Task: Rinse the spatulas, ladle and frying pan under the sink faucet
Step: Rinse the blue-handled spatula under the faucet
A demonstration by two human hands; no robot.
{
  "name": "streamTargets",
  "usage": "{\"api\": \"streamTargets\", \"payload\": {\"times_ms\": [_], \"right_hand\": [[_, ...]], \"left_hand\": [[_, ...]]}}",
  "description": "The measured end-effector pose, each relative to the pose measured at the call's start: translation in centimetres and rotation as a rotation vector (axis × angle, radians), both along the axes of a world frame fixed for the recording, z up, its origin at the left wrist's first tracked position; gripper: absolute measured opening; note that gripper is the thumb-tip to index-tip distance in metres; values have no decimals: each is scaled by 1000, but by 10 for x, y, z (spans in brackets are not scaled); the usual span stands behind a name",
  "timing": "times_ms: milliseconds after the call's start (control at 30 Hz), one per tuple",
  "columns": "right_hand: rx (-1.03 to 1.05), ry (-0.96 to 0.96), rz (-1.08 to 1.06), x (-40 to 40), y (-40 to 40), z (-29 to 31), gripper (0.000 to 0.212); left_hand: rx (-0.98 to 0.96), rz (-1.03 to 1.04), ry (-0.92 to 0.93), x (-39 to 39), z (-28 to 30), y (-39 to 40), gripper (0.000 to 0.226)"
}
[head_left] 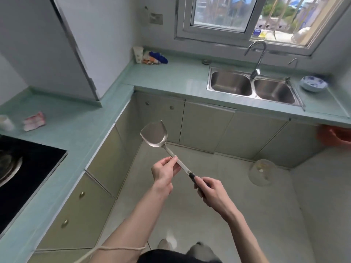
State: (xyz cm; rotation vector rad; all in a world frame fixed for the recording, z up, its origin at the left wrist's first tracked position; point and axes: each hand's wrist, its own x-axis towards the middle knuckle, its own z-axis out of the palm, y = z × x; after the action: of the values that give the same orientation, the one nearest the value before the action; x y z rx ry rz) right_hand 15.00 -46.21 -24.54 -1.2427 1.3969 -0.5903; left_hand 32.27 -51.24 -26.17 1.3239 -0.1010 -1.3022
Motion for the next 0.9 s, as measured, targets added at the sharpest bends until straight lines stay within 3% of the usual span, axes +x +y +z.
{"api": "streamTargets", "payload": {"times_ms": [667,900], "right_hand": [[36,-6,-206,-158,-260,-19,44],[-52,69,-221,-210,-354,-7,42]], "left_hand": [[92,-213,11,-171,-5,-289,18],[107,-279,10,-225,5,-386,27]]}}
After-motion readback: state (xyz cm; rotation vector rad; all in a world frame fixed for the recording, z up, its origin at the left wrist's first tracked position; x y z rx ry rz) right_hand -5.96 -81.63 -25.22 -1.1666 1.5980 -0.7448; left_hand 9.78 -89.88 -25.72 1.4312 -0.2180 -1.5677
